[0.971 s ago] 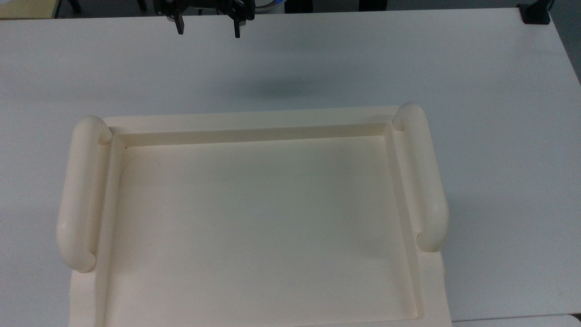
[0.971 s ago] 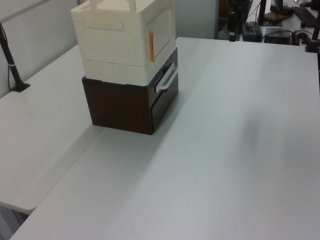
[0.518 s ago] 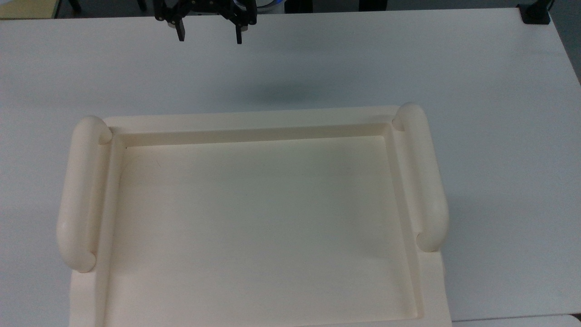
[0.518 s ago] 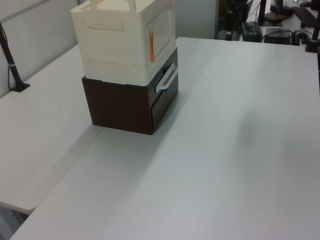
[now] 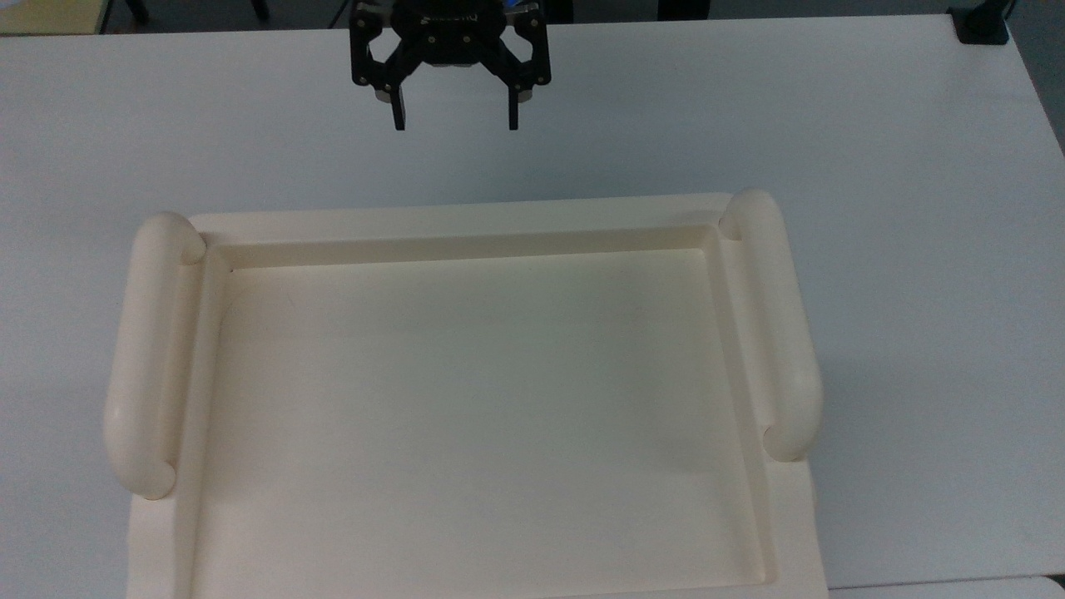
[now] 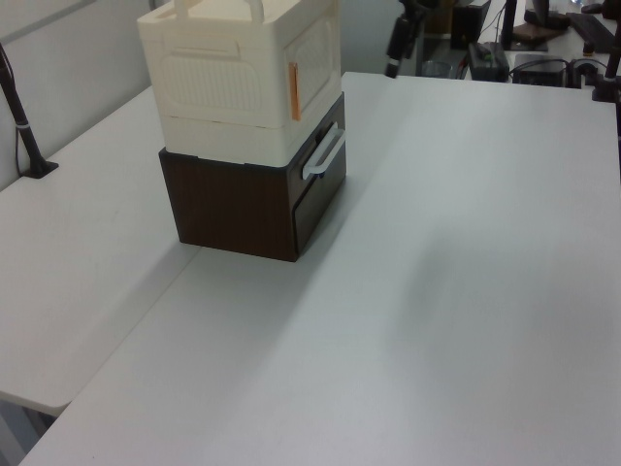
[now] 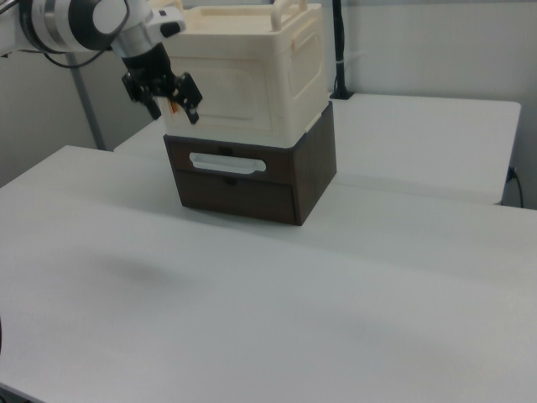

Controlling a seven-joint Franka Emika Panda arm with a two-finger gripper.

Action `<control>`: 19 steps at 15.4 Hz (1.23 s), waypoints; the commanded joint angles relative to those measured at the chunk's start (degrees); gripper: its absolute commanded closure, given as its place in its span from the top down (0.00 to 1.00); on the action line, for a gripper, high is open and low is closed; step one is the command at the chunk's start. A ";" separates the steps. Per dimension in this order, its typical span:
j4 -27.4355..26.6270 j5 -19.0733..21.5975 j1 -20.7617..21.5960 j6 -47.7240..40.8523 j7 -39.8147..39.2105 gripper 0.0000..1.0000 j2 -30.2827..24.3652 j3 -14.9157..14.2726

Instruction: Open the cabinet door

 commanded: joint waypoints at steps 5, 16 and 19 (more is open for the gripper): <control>2.05 -0.33 6.17 16.69 10.17 1.00 4.82 -0.51; 2.84 -10.87 9.33 30.60 11.93 0.93 8.60 -0.42; 4.06 -11.23 10.13 30.78 11.84 0.83 10.00 -0.51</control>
